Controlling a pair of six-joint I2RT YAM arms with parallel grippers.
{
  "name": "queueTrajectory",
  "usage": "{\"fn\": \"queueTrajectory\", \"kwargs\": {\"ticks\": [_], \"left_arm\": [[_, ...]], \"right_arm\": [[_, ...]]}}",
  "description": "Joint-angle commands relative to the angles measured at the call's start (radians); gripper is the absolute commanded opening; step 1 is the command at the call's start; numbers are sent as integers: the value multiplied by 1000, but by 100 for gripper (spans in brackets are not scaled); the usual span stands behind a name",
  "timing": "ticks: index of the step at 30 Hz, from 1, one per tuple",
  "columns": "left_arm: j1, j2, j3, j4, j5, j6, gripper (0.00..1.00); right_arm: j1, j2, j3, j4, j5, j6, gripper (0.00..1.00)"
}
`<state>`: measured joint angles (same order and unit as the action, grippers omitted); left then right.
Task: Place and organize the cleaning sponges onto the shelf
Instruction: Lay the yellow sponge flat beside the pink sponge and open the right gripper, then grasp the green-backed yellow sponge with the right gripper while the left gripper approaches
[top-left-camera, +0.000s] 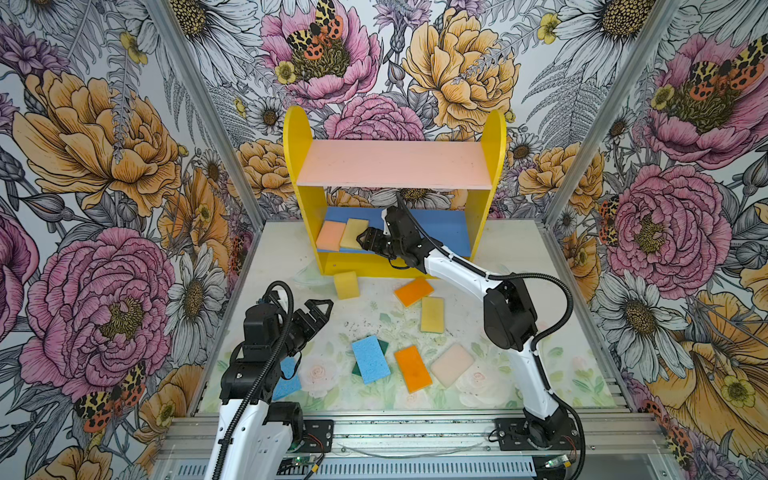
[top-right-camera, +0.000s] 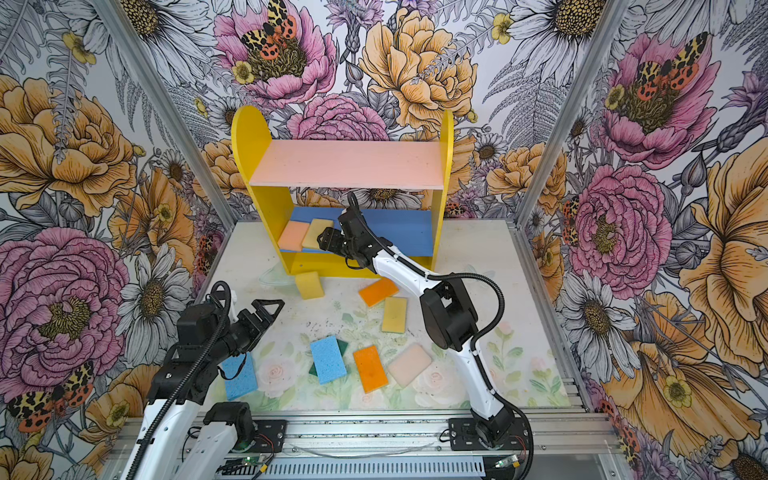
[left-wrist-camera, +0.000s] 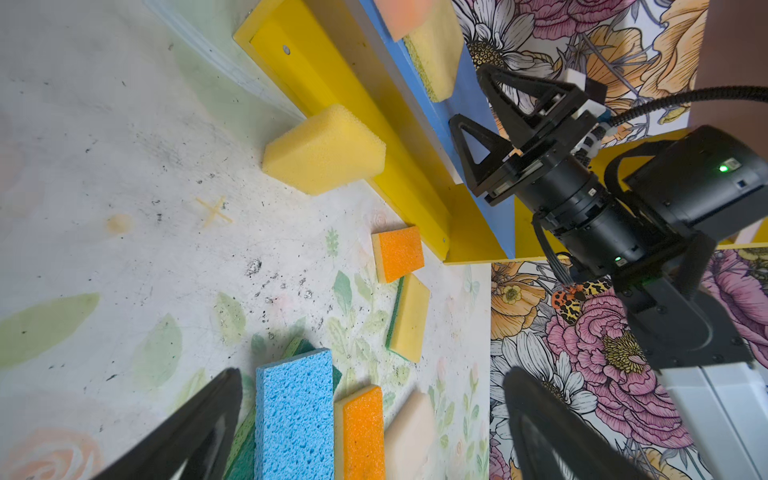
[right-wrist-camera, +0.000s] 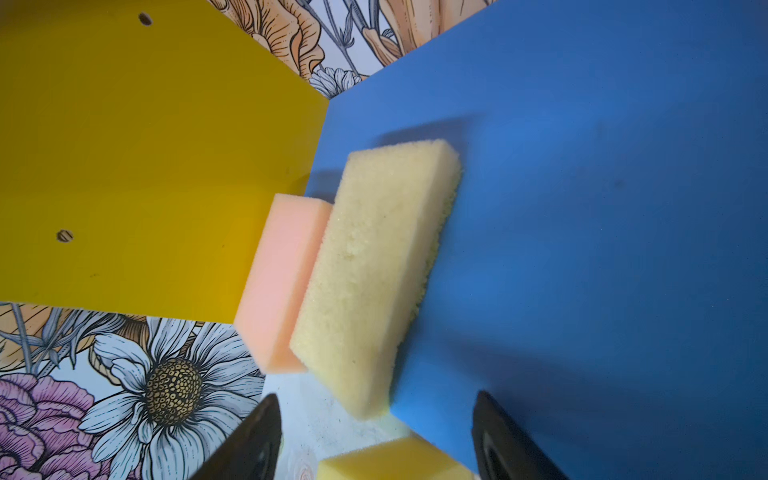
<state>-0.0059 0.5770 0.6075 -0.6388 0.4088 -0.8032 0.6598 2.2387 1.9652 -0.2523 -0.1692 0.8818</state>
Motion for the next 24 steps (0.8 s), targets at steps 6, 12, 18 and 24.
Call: {"fn": "queueTrajectory", "kwargs": {"ticks": [6,12,18,24], "left_arm": [[18,94,24,81,154,35,99],[-134,158,6,104,65,48,99],[-188,293,44,112,-2,146,99],[-276,458,126,102,-49,186,99]], "right_arm": [[9,-194,-192,-66,51,-105,74],[2,-438,-521,-64,-32,-199,73],[-53,-659,-836,-104,-149,-284,73],[-99,-793,-981,-286,-80,-275,74]]}}
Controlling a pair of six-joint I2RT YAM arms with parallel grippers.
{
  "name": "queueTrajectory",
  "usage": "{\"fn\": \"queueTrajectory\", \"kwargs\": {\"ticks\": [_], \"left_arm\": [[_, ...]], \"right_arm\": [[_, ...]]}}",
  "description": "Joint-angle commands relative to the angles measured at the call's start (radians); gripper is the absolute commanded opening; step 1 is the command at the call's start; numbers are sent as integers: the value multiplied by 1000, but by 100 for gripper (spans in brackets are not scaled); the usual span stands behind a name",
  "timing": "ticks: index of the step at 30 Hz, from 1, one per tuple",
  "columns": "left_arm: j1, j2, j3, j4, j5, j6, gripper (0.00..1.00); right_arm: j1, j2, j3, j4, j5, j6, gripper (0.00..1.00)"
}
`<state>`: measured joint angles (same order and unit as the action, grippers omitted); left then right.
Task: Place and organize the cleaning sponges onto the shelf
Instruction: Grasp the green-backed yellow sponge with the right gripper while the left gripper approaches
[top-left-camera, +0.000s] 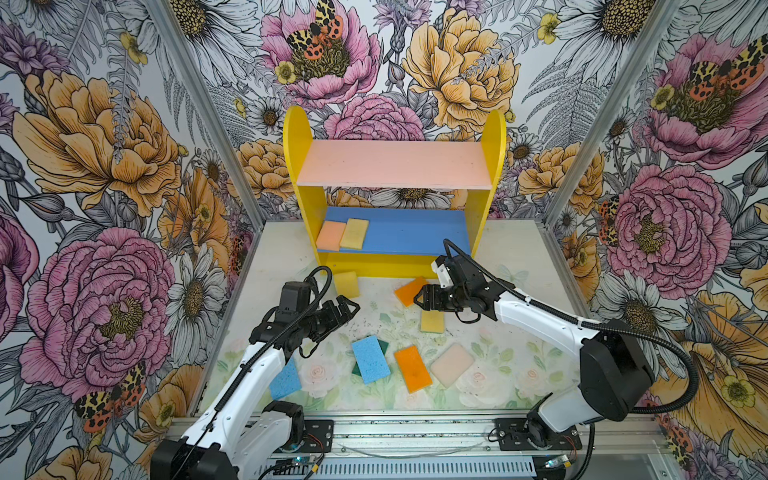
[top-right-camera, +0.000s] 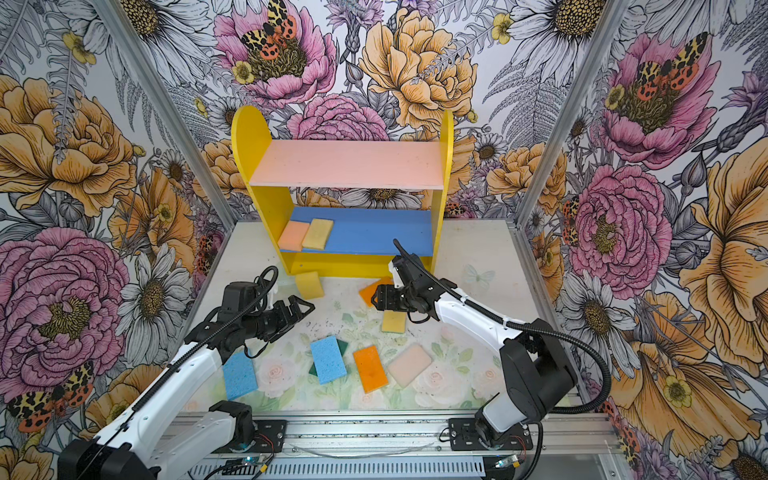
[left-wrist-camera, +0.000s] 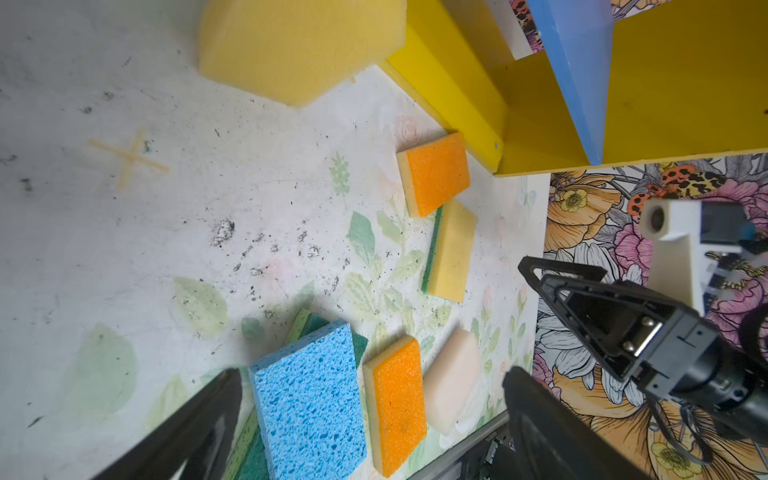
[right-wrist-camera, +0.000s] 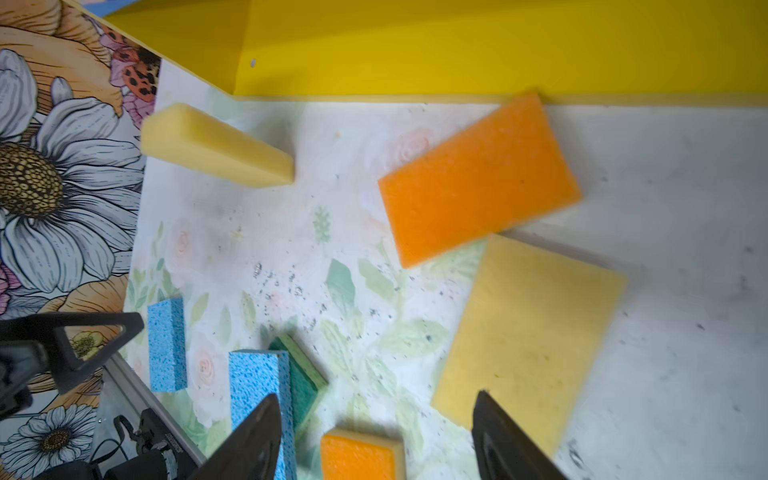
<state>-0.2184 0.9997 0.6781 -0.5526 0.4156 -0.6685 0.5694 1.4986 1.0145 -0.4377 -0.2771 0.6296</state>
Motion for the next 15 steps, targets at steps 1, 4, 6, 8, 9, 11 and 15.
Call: {"fn": "queueTrajectory", "kwargs": {"ticks": [1,4,6,8,9,11,15], "left_arm": [[-107,50,69,16,-90,50,99],[-219,98,93,37,-159,22,99],[-260,122,92,68,-167,-1,99],[-286,135,89,84,-171,-14,99],[-298,137,89,90,-176,-19,99],[-314,133,85,101,-178,-31,99],[-329,121,76,120,-175,-49,99]], "right_arm": [[-14,-64,-44,-120,42,-26,75],[-41,-73,-97,-121,29,-31,76],[-52,-57,-109,-118,15,-42,75],[-58,-41,-114,-114,13,-49,74],[-61,-33,-116,-105,9,-52,73],[-66,-18,-124,-85,1,-53,71],[-77,27,-149,-20,-25,-39,66]]}}
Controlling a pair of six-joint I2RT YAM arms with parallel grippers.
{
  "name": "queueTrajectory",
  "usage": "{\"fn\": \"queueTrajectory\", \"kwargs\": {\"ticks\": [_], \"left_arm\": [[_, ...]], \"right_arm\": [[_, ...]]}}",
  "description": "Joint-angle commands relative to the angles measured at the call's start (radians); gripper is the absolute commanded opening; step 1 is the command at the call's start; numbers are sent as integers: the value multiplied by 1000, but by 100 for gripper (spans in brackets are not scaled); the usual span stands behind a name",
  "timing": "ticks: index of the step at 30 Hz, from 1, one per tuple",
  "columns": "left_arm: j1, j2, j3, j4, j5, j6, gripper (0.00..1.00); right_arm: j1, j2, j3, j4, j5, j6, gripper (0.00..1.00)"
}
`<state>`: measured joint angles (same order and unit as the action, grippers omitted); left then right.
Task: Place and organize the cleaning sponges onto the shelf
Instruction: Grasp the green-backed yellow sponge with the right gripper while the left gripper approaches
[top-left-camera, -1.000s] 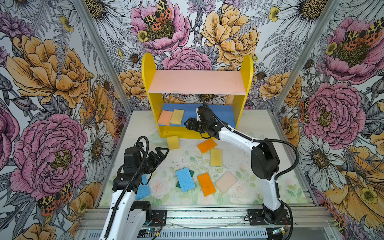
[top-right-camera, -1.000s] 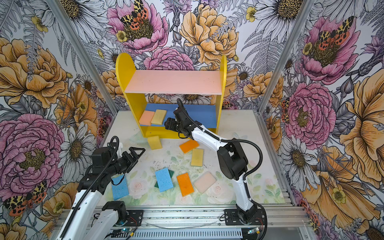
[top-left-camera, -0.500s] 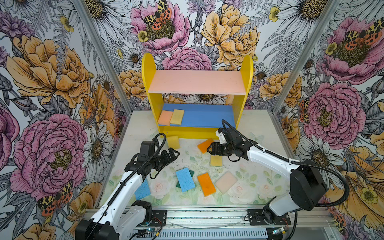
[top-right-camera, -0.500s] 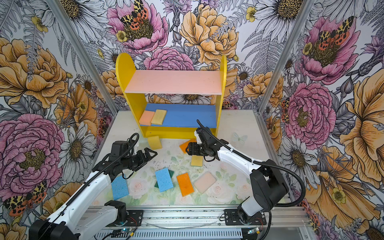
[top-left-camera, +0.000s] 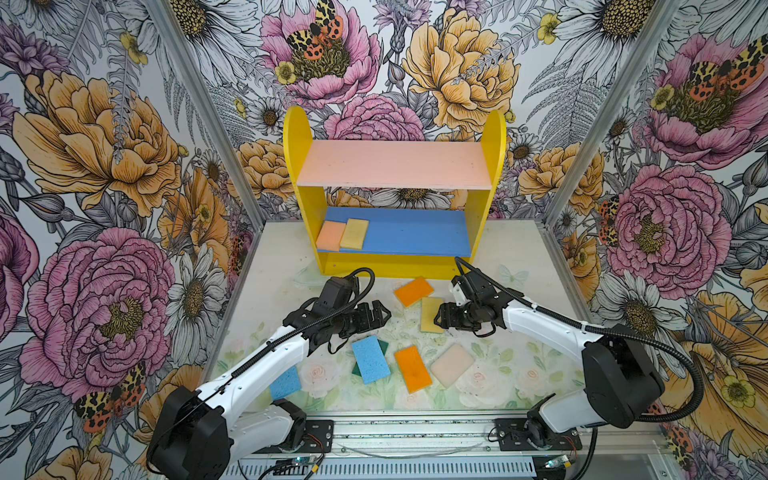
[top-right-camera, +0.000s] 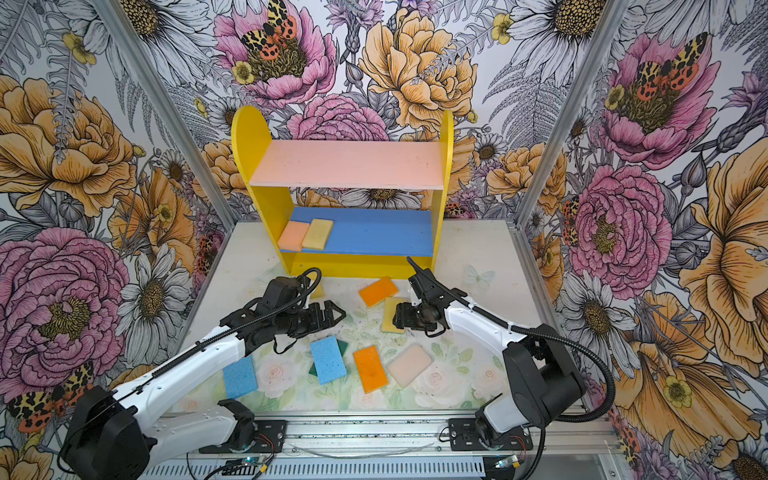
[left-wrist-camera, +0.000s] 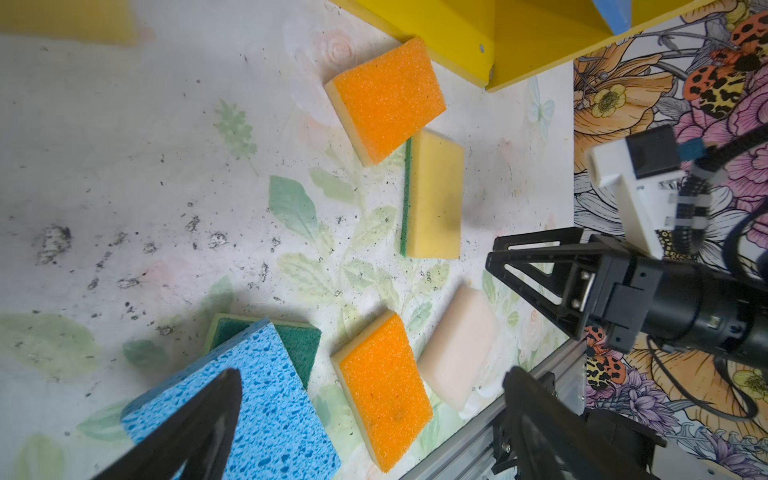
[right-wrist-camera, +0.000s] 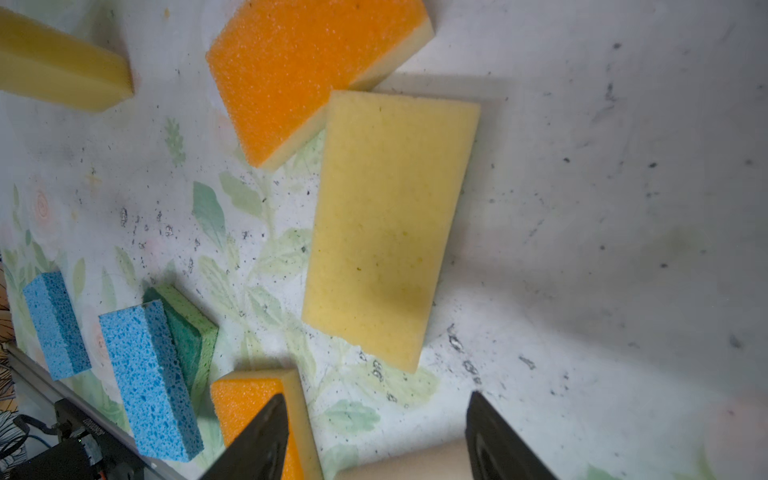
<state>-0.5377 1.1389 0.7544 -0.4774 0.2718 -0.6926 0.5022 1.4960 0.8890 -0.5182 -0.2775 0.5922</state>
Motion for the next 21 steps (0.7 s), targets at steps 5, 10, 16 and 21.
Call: {"fn": "queueTrajectory", "kwargs": {"ticks": [5,10,16,21], "left_arm": [[-12,-40,-19,57,-24,-35,99],[-11,-55,-41,69,-15,-45,99],[-8,-63,-65,85,-4,-53,99],[2,-76,-79,91,6,-57,99]], "right_arm": [[-11,68,-51,127,-27,28,55],[-16,90,-67,169,-24,42,48],[-19,121,-74,217,-28,63,37],[-19,132,-77,230,-31,69,23]]}}
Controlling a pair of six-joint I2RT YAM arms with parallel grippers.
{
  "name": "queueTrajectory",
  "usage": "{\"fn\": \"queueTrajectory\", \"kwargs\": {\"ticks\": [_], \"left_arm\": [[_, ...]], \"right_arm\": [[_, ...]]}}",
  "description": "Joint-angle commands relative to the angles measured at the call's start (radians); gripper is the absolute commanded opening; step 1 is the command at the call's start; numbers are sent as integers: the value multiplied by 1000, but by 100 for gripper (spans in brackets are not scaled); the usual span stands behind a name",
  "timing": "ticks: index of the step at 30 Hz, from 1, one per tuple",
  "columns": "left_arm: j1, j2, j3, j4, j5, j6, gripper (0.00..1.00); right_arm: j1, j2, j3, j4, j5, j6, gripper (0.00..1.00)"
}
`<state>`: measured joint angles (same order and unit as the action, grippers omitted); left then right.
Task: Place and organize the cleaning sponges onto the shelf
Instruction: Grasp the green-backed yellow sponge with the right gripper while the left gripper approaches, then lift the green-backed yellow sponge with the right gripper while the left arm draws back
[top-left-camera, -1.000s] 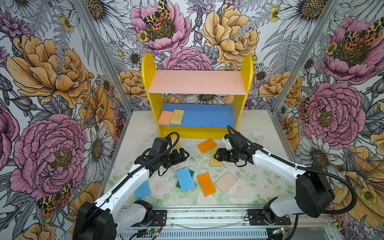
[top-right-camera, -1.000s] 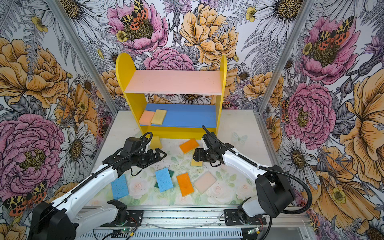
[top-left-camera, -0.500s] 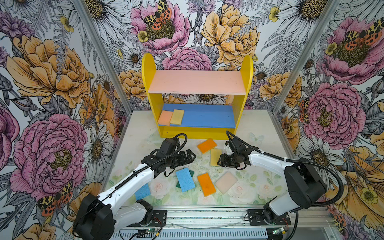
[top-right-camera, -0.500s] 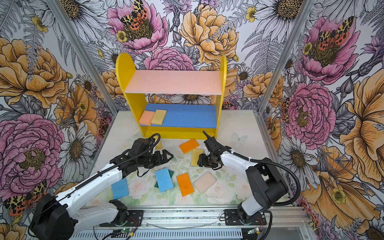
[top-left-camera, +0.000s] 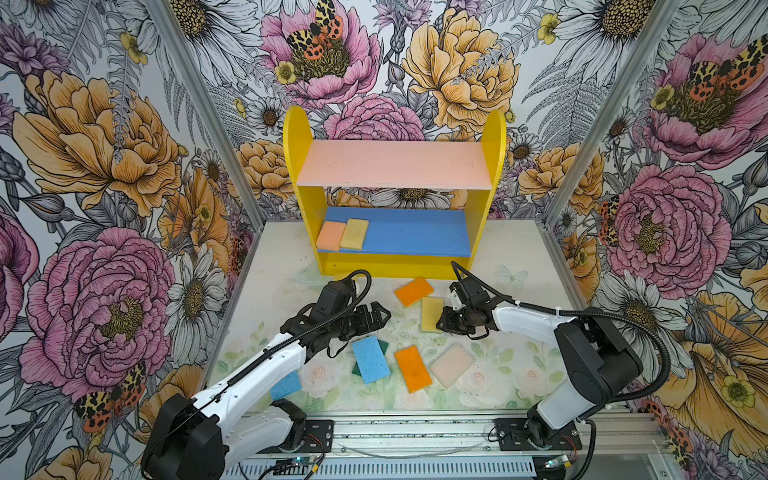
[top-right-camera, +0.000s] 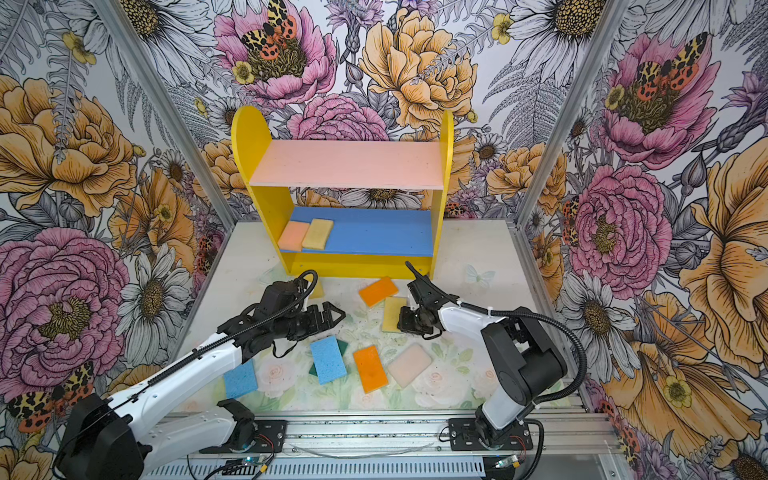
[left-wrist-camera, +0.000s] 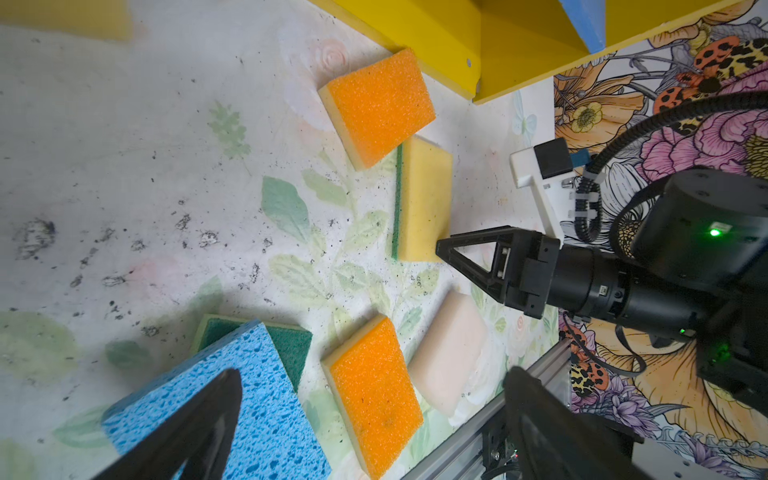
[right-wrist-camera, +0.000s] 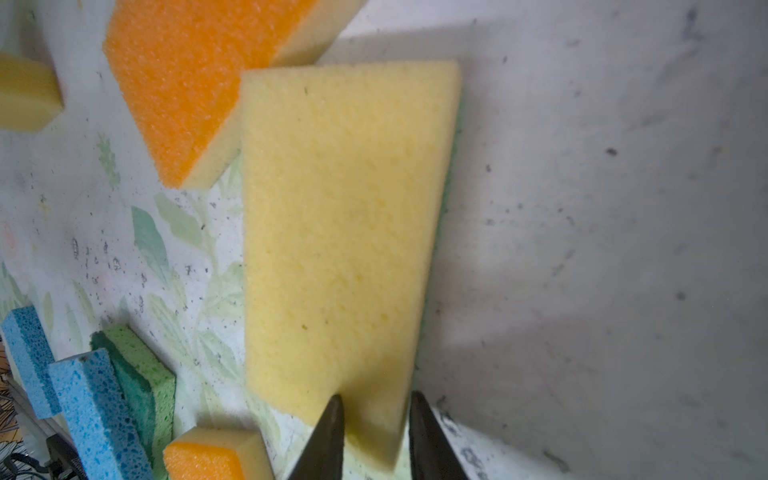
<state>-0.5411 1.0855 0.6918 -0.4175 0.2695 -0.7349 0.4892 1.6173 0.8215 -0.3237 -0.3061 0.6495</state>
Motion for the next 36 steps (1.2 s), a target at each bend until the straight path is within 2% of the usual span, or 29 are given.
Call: {"fn": "queueTrajectory", "kwargs": {"ticks": [1,7,15,20,24,27,30,33,35,36], "left_arm": [[7,-25,-21,35,13,-16,99],[18,-49,-63,109,57,-43,99],[20,-63,-162,419,141,-184,98],[-12,-20,-128,458,128,-176,97],[-25,-1,-110,473,122,-172,91],[-27,2,-104,477,116,-176,82],[-28,4,-104,497,116,-179,63],[-26,10,-103,514,121,-179,39],[-27,13,-103,517,123,-182,21],[-26,14,-101,517,125,-183,16]], "right_arm": [[-5,3,-14,37,-2,13,19],[-5,-126,-50,40,13,26,4],[44,-261,-25,38,-120,45,3],[132,-264,58,39,-220,42,3],[168,-264,99,39,-255,51,3],[178,-267,118,39,-281,50,3],[181,-260,125,37,-311,37,3],[181,-258,117,38,-311,36,4],[181,-258,116,39,-312,43,8],[180,-260,114,40,-315,47,12]]}}
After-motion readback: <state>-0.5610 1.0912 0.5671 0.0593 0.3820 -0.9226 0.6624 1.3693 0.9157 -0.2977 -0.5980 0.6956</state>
